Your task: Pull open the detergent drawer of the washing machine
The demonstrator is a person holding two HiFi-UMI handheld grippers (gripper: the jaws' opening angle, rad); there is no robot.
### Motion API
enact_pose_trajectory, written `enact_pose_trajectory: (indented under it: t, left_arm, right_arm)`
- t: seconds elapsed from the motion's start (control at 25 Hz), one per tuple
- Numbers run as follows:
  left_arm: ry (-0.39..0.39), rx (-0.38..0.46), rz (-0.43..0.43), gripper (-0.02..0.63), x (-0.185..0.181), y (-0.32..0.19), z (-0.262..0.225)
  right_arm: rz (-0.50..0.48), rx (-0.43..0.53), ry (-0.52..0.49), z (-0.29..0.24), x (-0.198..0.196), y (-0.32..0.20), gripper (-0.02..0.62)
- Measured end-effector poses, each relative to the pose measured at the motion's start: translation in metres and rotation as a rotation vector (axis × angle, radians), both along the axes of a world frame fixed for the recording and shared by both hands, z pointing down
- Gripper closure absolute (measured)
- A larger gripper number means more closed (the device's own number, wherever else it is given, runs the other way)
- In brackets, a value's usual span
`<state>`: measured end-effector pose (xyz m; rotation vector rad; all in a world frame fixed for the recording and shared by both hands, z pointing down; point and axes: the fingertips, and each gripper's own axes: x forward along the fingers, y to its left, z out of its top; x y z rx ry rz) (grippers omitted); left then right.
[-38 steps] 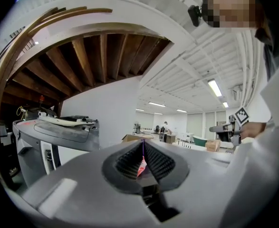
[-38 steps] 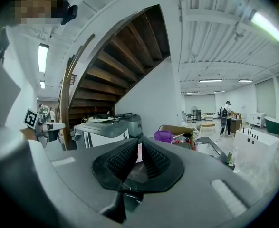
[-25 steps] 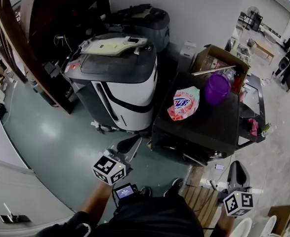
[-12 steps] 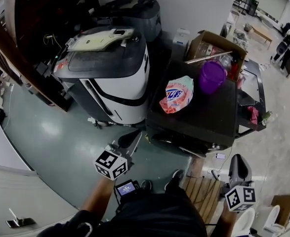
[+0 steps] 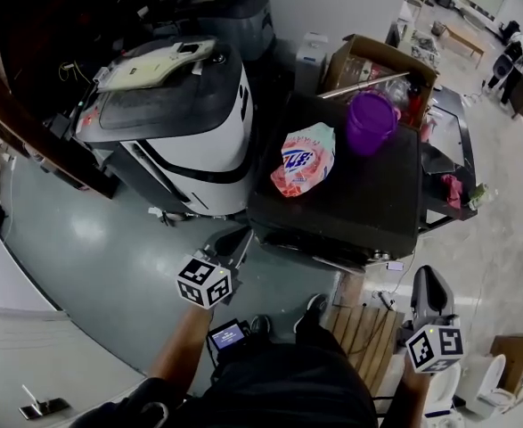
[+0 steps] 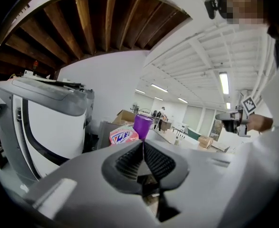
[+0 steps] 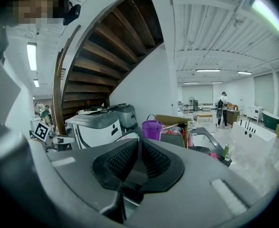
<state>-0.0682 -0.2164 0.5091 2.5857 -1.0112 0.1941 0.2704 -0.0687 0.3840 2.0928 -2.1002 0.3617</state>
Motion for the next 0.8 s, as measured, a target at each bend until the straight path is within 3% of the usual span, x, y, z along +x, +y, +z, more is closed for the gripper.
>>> enact_pose_trajectory:
  t: [0.48, 0.8]
  left_arm:
    - [0.055, -0.210, -0.015, 0.543, 0.020, -0.025, 0.090]
    - [0.192, -0.362, -0.050, 0.541, 0.026, -0.037, 0.142]
  right_arm:
    - [-0.003, -0.044, 0.026, 0.006, 0.019, -0.017, 0.586]
    - [-0.001, -0.068, 0.041, 0.010, 0.029, -0.022, 0.586]
